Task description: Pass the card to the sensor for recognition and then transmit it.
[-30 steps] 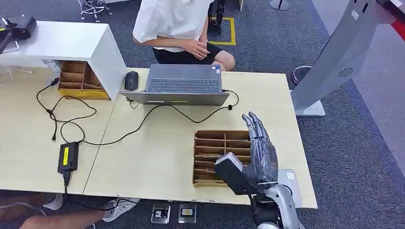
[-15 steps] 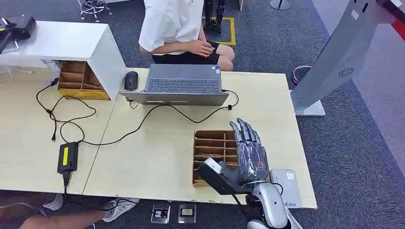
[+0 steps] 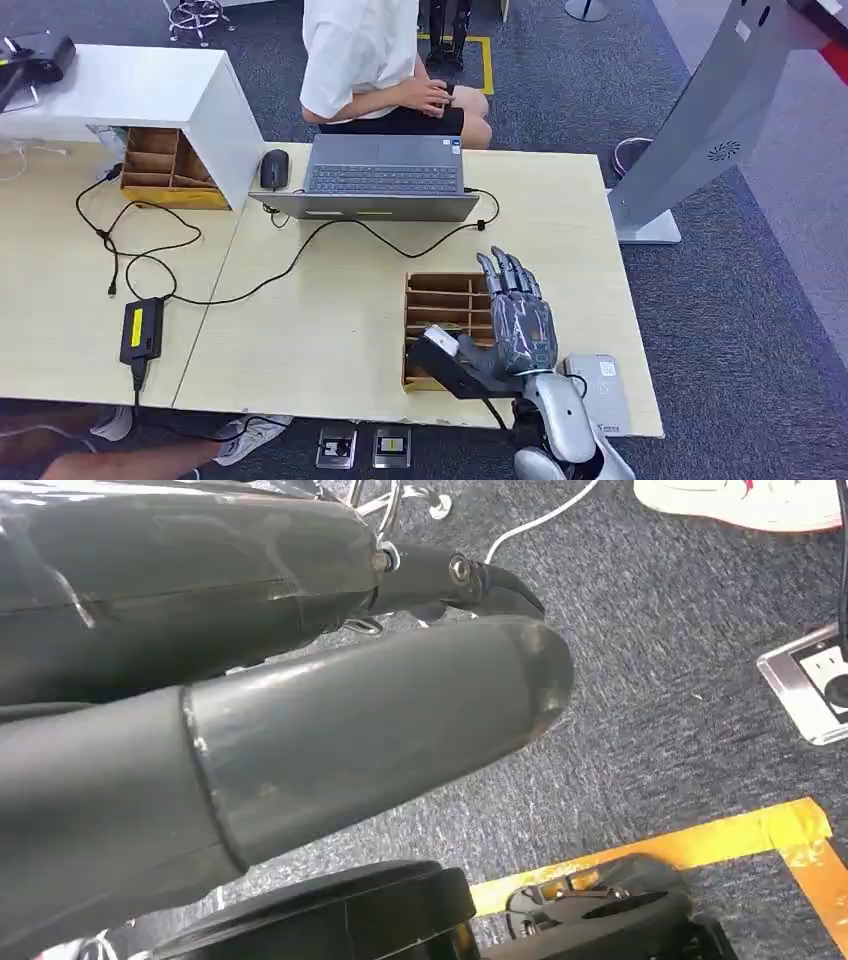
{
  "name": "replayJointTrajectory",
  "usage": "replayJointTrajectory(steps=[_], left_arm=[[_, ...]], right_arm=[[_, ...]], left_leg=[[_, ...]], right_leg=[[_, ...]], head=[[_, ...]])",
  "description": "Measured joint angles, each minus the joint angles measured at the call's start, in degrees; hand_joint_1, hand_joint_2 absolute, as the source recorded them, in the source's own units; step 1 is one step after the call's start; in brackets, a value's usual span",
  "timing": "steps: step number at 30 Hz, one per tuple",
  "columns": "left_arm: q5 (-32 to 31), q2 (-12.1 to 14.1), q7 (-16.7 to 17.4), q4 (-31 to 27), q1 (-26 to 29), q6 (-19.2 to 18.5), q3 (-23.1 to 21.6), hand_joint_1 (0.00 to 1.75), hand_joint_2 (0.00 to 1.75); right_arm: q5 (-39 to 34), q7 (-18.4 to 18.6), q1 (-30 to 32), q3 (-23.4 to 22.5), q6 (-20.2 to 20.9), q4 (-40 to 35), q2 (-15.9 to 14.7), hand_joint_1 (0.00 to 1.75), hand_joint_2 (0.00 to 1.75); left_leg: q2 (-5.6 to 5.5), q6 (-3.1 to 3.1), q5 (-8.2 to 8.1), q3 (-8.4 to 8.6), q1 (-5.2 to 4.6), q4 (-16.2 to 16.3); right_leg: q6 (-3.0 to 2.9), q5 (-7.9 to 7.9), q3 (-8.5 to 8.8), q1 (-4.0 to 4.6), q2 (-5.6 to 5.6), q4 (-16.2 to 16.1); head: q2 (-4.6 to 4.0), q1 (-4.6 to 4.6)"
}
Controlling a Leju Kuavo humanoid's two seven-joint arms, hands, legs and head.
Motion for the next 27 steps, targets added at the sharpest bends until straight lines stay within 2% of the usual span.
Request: replayJointTrajectory(steps=[16, 23, 27], left_arm=[[0.22, -0.07, 0.24, 0.00, 0.03, 0.09, 0.00, 0.00, 0.00], [0.20, -0.07, 0.24, 0.00, 0.03, 0.07, 0.00, 0.00, 0.00], [0.18, -0.07, 0.24, 0.00, 0.04, 0.02, 0.00, 0.00, 0.00]], right_arm=[[1.99, -0.04, -0.05, -3.39, 1.73, 1.09, -0.04, 0.05, 1.75], [2.75, 0.42, 0.10, -4.96, 2.21, 0.98, -0.09, 0.16, 1.75], [2.78, 0.63, 0.22, -5.64, 2.30, 0.98, -0.11, 0.14, 1.75]], left_leg=[[0.03, -0.07, -0.05, 0.09, 0.00, 0.00], [0.05, -0.08, -0.05, 0.12, 0.00, 0.00], [0.04, -0.08, -0.05, 0.12, 0.00, 0.00]], right_leg=[[-0.14, -0.10, -0.01, 0.01, 0.02, 0.12], [-0.17, -0.11, -0.02, 0.01, 0.02, 0.15], [-0.20, -0.14, -0.02, 0.01, 0.02, 0.16]], head=[[0.02, 0.00], [0.02, 0.00], [0.02, 0.00]])
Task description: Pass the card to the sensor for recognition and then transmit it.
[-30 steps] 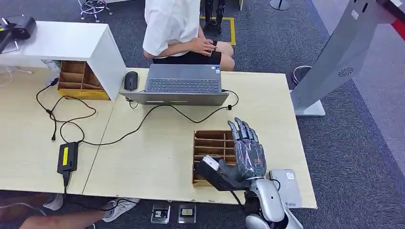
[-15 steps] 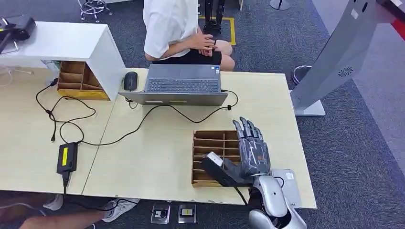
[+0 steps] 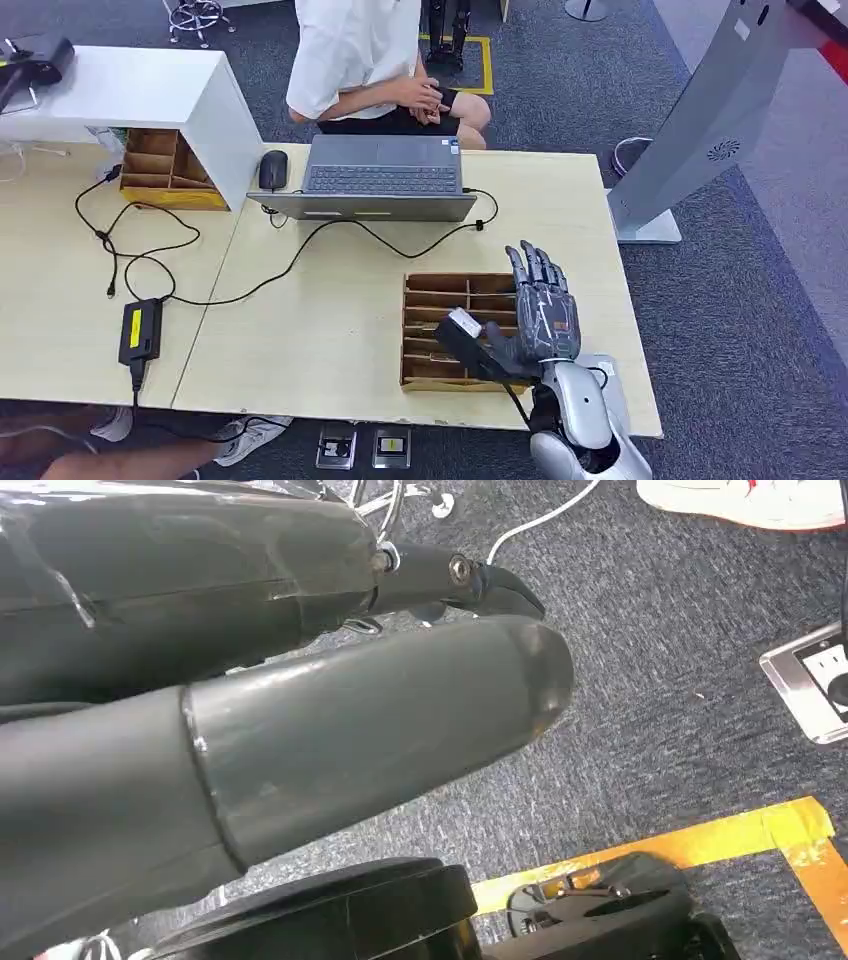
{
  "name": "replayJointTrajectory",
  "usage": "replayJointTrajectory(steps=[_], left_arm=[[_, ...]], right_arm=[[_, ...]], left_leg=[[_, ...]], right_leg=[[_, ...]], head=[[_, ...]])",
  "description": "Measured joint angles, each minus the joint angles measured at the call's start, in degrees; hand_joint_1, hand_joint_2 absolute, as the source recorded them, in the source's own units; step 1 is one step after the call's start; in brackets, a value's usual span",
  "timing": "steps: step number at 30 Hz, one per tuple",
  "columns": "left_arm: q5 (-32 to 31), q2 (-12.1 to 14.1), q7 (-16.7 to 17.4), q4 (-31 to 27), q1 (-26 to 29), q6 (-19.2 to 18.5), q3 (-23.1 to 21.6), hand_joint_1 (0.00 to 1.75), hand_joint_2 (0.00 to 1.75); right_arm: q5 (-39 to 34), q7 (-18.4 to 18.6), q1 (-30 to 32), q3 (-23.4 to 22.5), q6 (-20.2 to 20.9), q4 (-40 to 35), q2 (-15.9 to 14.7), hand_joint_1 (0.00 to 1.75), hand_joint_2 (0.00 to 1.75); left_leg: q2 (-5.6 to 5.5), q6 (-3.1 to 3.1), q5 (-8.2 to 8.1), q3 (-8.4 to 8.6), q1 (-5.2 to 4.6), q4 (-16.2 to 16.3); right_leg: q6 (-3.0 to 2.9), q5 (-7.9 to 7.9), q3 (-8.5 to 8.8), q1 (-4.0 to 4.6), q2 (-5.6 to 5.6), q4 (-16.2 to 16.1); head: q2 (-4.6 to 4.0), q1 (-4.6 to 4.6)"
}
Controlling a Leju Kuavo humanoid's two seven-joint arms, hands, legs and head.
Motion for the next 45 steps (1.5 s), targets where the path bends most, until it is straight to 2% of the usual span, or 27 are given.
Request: replayJointTrajectory(steps=[4, 5, 11, 15, 21, 37, 45], left_arm=[[-0.02, 0.00, 0.00, 0.00, 0.00, -0.04, 0.00, 0.00, 0.00], [-0.02, 0.00, 0.00, 0.00, -0.01, -0.04, 0.00, 0.00, 0.00], [-0.02, 0.00, 0.00, 0.00, 0.00, -0.04, 0.00, 0.00, 0.00], [0.00, 0.00, 0.00, 0.00, 0.00, -0.07, 0.00, 0.00, 0.00], [0.02, 0.00, 0.00, 0.00, 0.00, -0.09, 0.00, 0.00, 0.00], [-0.22, -0.04, 0.02, 0.00, -0.01, -0.09, 0.00, 0.00, 0.00], [-0.24, -0.09, 0.17, 0.00, 0.00, -0.07, 0.00, 0.00, 0.00]], right_arm=[[0.00, 0.04, 0.05, -0.41, -0.07, 0.00, 0.00, 0.17, 1.75], [0.00, -0.04, 0.08, -0.48, -0.13, 0.00, 0.00, 0.24, 1.75], [-0.04, -1.01, 0.27, -0.72, -0.46, 0.00, 0.07, 0.21, 1.75], [-0.07, -1.18, 0.31, -0.72, -0.48, 0.00, 0.07, 0.33, 1.75], [-0.33, -1.92, 0.34, -0.72, -0.52, 0.02, 0.24, 0.40, 1.75], [-0.98, -2.84, 0.55, -0.65, -0.81, 0.55, 1.36, 0.42, 1.75], [-1.03, -2.82, 0.69, -0.65, -0.70, 0.61, 1.53, 0.56, 1.75]], left_leg=[[0.00, -0.05, -0.03, 0.01, 0.01, 0.00], [0.00, -0.06, -0.03, 0.01, 0.01, 0.00], [0.00, -0.07, -0.04, 0.02, 0.06, 0.00], [0.00, -0.14, -0.09, 0.03, 0.09, -0.01], [0.00, -0.15, -0.09, 0.03, 0.14, -0.01], [0.00, -0.21, -0.12, 0.04, 0.16, -0.01], [0.00, -0.21, -0.12, 0.05, 0.16, -0.01]], right_leg=[[-0.04, -0.03, 0.00, 0.02, 0.00, 0.02], [-0.06, -0.04, 0.00, 0.02, 0.00, 0.03], [-0.07, -0.09, 0.00, 0.06, -0.01, 0.04], [-0.09, -0.11, 0.00, 0.09, 0.00, 0.05], [-0.10, -0.12, 0.01, 0.13, 0.00, 0.06], [-0.19, -0.19, 0.01, 0.16, 0.00, 0.08], [-0.20, -0.20, 0.01, 0.16, -0.01, 0.09]], head=[[-0.02, 0.00], [0.00, 0.00], [-0.02, 0.00], [-0.02, 0.00], [-0.02, 0.00], [0.00, 0.00], [0.00, 0.00]])
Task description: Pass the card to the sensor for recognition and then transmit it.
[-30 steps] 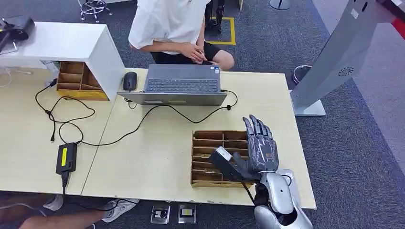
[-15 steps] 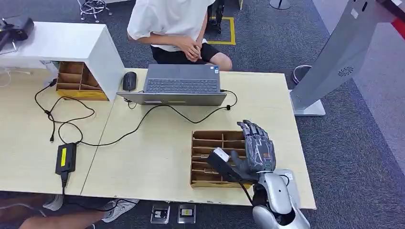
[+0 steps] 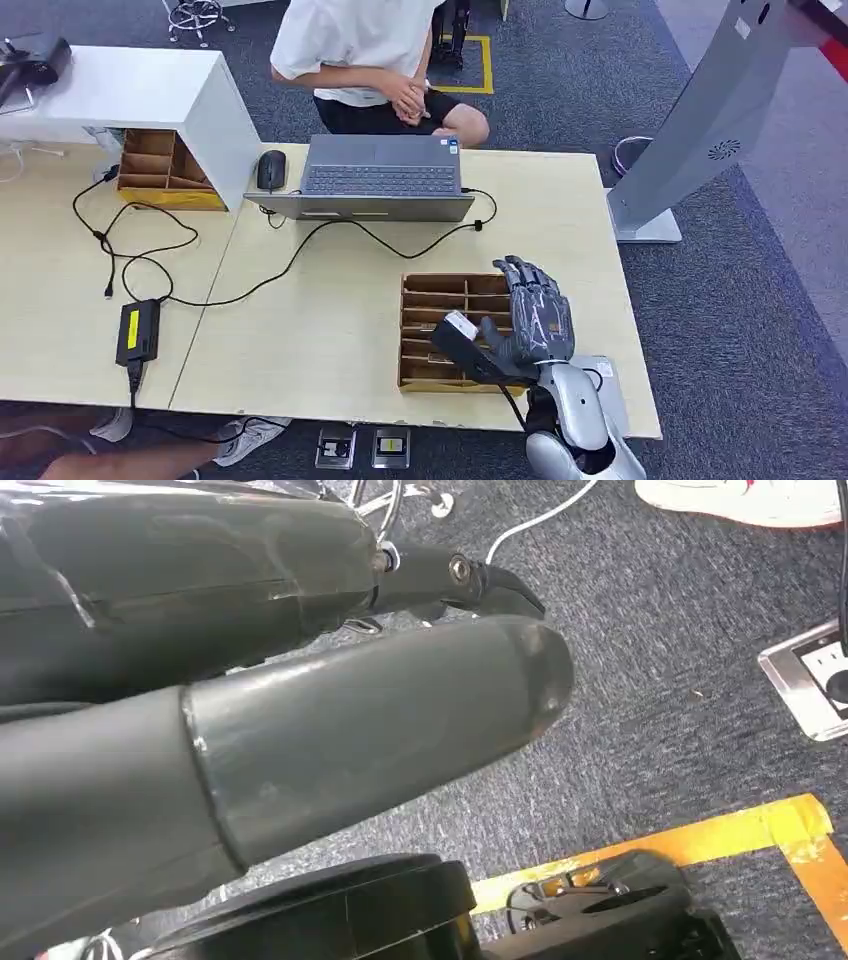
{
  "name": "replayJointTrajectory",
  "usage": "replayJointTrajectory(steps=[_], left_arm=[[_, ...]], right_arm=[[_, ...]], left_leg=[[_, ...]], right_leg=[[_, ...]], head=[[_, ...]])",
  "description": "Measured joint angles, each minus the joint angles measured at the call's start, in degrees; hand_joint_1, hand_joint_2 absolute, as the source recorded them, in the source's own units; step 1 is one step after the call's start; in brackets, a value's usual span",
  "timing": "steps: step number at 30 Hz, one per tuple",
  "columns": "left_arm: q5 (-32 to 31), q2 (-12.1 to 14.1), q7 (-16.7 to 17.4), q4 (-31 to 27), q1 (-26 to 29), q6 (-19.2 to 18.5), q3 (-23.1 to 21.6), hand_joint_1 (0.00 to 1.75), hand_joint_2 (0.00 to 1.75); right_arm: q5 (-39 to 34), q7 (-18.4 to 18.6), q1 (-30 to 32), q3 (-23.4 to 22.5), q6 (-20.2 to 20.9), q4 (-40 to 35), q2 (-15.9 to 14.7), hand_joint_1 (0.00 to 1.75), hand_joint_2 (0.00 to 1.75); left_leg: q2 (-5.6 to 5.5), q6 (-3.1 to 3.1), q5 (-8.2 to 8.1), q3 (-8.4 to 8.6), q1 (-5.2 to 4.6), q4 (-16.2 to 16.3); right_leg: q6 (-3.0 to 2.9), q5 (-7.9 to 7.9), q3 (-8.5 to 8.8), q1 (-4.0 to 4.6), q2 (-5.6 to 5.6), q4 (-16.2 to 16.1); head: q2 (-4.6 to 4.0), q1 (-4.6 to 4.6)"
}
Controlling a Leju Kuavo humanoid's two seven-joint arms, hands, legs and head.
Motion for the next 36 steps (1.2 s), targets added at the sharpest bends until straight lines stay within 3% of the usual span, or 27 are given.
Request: replayJointTrajectory(steps=[8, 16, 21, 26, 34, 36], left_arm=[[0.13, -0.24, 0.04, 0.00, 0.00, 0.04, 0.00, 0.00, 0.00], [0.15, -0.24, 0.11, 0.00, 0.00, 0.07, 0.00, 0.00, 0.00], [0.15, -0.24, 0.26, 0.00, 0.00, 0.02, 0.00, 0.00, 0.00], [0.13, -0.24, 0.37, 0.00, 0.00, 0.02, 0.00, 0.00, 0.00], [0.07, -0.24, 0.44, 0.00, 0.00, 0.02, 0.00, 0.00, 0.00], [0.04, -0.24, 0.44, 0.00, 0.00, 0.02, 0.00, 0.00, 0.00]], right_arm=[[-0.13, 0.02, -0.03, 0.00, 0.24, 0.72, 0.46, 0.66, 1.75], [-0.13, 0.02, -0.04, 0.02, 0.31, 0.87, 0.46, 0.58, 1.75], [-0.28, 0.15, -0.04, 0.00, 0.46, 0.92, 0.46, 0.61, 1.75], [-0.33, 0.24, -0.05, 0.00, 0.52, 0.98, 0.46, 0.73, 1.75], [-0.48, 0.24, -0.17, -0.02, 0.52, 1.86, 0.46, 0.77, 1.75], [-0.48, 0.24, -0.18, -0.02, 0.52, 1.92, 0.46, 0.86, 1.75]], left_leg=[[0.00, 0.00, 0.00, 0.01, 0.00, 0.00], [0.00, 0.00, 0.00, 0.01, 0.00, 0.00], [0.00, 0.00, 0.00, 0.02, 0.00, 0.00], [0.00, 0.00, 0.00, 0.03, 0.00, 0.00], [0.00, 0.00, 0.00, 0.03, 0.00, 0.00], [0.00, -0.01, 0.00, 0.03, 0.00, 0.00]], right_leg=[[-0.01, -0.01, 0.00, 0.00, 0.00, 0.03], [-0.02, -0.01, 0.00, 0.00, 0.00, 0.04], [-0.02, -0.01, 0.00, 0.00, 0.00, 0.06], [-0.02, -0.01, 0.00, 0.00, 0.00, 0.06], [-0.02, -0.01, 0.00, 0.00, 0.00, 0.07], [-0.02, -0.01, 0.00, 0.00, 0.00, 0.08]], head=[[0.00, 0.00], [-0.02, 0.00], [0.00, 0.00], [0.00, 0.00], [-0.02, 0.00], [-0.02, 0.00]])
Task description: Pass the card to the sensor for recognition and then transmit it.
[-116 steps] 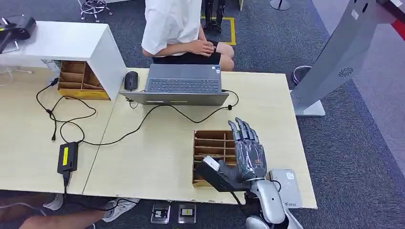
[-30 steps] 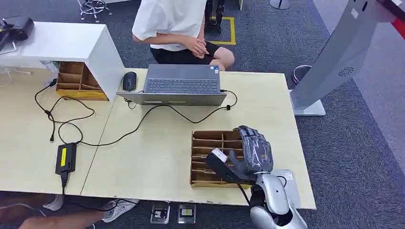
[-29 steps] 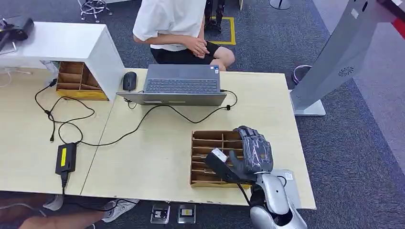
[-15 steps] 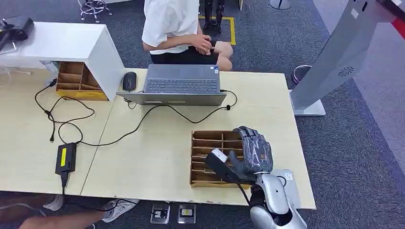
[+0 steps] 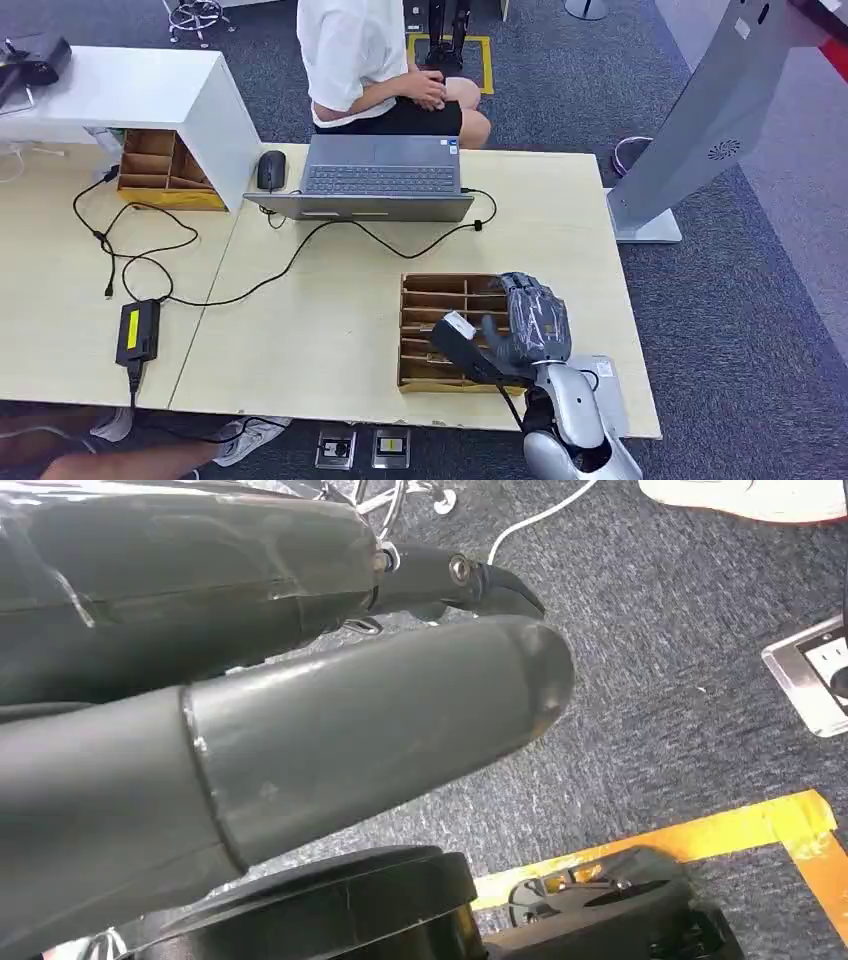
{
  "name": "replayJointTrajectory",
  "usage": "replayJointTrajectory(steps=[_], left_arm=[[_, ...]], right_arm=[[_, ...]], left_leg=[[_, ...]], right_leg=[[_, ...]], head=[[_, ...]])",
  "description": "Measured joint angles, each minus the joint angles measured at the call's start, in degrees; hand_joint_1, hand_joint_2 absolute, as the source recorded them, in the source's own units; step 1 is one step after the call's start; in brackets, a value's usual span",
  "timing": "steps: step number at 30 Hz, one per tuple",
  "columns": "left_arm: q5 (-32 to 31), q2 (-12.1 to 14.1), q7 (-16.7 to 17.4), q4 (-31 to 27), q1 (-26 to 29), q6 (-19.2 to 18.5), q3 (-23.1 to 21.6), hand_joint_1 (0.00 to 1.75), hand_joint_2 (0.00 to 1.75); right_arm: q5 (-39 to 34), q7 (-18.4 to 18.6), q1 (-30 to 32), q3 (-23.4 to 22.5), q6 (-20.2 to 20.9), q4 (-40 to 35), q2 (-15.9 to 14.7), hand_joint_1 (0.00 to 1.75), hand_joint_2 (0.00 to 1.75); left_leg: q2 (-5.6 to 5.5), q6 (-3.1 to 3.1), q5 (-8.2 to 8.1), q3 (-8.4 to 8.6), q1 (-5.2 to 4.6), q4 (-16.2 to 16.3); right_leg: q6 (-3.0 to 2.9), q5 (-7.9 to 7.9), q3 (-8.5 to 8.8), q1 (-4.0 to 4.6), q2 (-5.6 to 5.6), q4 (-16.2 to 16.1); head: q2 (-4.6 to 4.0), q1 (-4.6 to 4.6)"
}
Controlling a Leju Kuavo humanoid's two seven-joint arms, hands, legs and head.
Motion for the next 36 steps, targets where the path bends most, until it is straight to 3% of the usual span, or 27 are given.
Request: replayJointTrajectory(steps=[7, 9, 12, 13, 21, 26, 33, 36], left_arm=[[-0.15, 0.00, 0.00, 0.00, 0.00, -0.11, 0.00, 0.00, 0.00], [-0.26, 0.00, 0.00, 0.00, 0.00, -0.18, 0.00, 0.00, 0.00], [-0.39, 0.00, 0.00, 0.00, 0.00, -0.33, 0.00, 0.00, 0.00], [-0.42, 0.00, 0.00, 0.00, 0.00, -0.35, 0.00, 0.00, 0.00], [-0.59, 0.00, 0.00, 0.00, 0.00, -0.42, 0.00, 0.00, 0.00], [-0.79, 0.00, 0.00, 0.00, 0.00, -0.44, -0.02, 0.00, 0.00], [-1.11, -0.02, -0.02, 0.00, 0.00, -0.42, -0.04, 0.00, 0.00], [-1.14, -0.02, -0.15, 0.00, 0.00, -0.42, -0.07, 0.00, 0.00]], right_arm=[[-0.35, 0.17, -0.19, -0.02, -0.09, 0.79, 0.00, 0.94, 1.75], [-0.44, 0.20, -0.28, -0.02, -0.18, 0.98, 0.00, 1.20, 1.75], [-0.52, 0.17, -0.66, -0.04, -0.59, 1.40, 0.00, 1.34, 1.75], [-0.52, 0.15, -0.81, -0.04, -0.74, 1.49, 0.00, 1.50, 1.75], [-0.48, -0.48, -1.24, -0.09, -2.57, 2.38, 0.31, 1.73, 1.75], [0.44, -1.66, -1.21, -0.17, -5.16, 2.95, 0.33, 1.75, 1.75], [2.84, -5.77, -0.70, -1.07, -13.60, 2.47, 0.37, 1.75, 1.75], [3.80, -6.91, -0.19, -1.53, -15.30, 0.53, 0.33, 1.75, 1.75]], left_leg=[[0.00, 0.00, 0.00, 0.00, 0.00, 0.00], [0.00, 0.00, 0.00, 0.00, 0.00, 0.00], [0.00, 0.00, 0.00, 0.01, 0.00, 0.00], [0.00, 0.00, 0.00, 0.02, 0.00, 0.00], [0.00, 0.00, 0.00, 0.02, 0.01, 0.00], [0.00, 0.00, 0.00, 0.03, 0.01, 0.00], [0.00, -0.01, 0.00, 0.04, 0.01, 0.00], [0.01, -0.01, 0.00, 0.04, 0.01, 0.00]], right_leg=[[0.00, 0.00, 0.00, 0.00, 0.00, 0.01], [0.00, 0.00, 0.00, 0.00, 0.00, 0.02], [-0.01, 0.00, 0.00, 0.00, 0.00, 0.02], [-0.01, 0.00, 0.00, 0.00, 0.00, 0.02], [-0.01, -0.01, 0.00, 0.01, 0.00, 0.04], [-0.01, -0.01, -0.01, 0.01, 0.00, 0.05], [-0.01, -0.01, -0.01, 0.01, 0.01, 0.05], [-0.01, -0.01, -0.01, 0.01, 0.01, 0.05]], head=[[0.00, 0.00], [0.00, 0.00], [0.00, 0.00], [0.02, 0.00], [0.00, 0.00], [0.02, 0.00], [0.00, 0.00], [0.00, 0.00]])
